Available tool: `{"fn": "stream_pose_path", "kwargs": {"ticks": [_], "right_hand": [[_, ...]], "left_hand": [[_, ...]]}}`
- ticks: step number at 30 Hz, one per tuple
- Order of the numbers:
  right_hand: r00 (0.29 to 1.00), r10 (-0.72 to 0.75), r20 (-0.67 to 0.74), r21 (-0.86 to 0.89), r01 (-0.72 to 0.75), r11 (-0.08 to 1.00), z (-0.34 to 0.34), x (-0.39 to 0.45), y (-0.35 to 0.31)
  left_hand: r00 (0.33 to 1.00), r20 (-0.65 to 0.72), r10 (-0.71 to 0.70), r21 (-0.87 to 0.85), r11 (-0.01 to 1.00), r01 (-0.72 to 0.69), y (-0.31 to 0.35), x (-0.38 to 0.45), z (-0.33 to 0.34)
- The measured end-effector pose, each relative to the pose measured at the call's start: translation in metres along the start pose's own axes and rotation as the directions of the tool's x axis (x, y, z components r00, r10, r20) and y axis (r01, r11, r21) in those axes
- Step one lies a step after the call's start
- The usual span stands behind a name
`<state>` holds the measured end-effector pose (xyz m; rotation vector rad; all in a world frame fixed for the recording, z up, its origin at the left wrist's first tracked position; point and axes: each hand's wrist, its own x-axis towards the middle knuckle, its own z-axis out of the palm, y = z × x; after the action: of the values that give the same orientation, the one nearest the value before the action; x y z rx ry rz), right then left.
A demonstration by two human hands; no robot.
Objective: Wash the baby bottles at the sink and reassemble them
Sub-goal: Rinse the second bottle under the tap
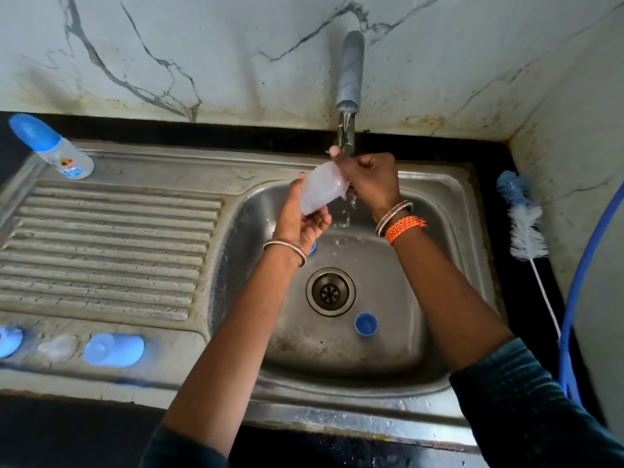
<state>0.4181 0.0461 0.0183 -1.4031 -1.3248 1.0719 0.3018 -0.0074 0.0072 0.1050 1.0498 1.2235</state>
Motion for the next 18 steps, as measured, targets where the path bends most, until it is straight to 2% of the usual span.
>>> {"fn": "stream_pose_path", "kwargs": {"ticks": [2,4,6,8,11,13,15,17,18], "right_hand": [[0.999,0.045,-0.007,-0.007,-0.045,0.999,0.0,0.002,-0.001],[0.979,0.112,0.171,0.125,-0.134,0.983,-0.004,0.002,-0.001],[0.923,0.126,0.363,0.281,-0.237,0.93,-0.012,0.002,-0.002],[0.9,0.111,0.422,0.352,-0.275,0.895,-0.019,0.002,0.001],[0.946,0.124,0.299,0.352,-0.23,0.907,-0.016,0.0,0.003],[0.965,0.156,0.21,0.34,-0.222,0.914,-0.01,-0.002,0.004],[0.959,0.227,0.167,0.348,-0.273,0.897,-0.001,-0.004,0.006],[0.951,0.29,0.11,0.398,-0.309,0.864,0.005,-0.005,0.007],[0.947,0.315,0.065,0.393,-0.315,0.864,0.009,-0.004,0.007]], "left_hand": [[0.986,-0.028,0.163,0.145,0.977,-0.157,-0.005,0.002,0.002],[0.976,0.0,0.218,0.295,0.932,-0.209,-0.005,0.0,-0.001],[0.989,0.026,0.143,0.335,0.931,-0.143,-0.001,-0.001,-0.003],[0.998,0.042,0.035,0.33,0.943,-0.047,0.005,-0.001,-0.006],[0.966,0.146,-0.215,0.255,0.951,0.173,0.01,0.0,-0.01],[0.934,0.201,-0.295,0.181,0.948,0.26,0.005,0.0,-0.012],[0.969,0.144,-0.201,0.205,0.964,0.17,-0.004,0.003,-0.011],[0.997,0.047,0.062,0.371,0.925,-0.075,-0.018,0.006,-0.01],[0.978,0.027,0.205,0.424,0.884,-0.196,-0.025,0.007,-0.01]]}}
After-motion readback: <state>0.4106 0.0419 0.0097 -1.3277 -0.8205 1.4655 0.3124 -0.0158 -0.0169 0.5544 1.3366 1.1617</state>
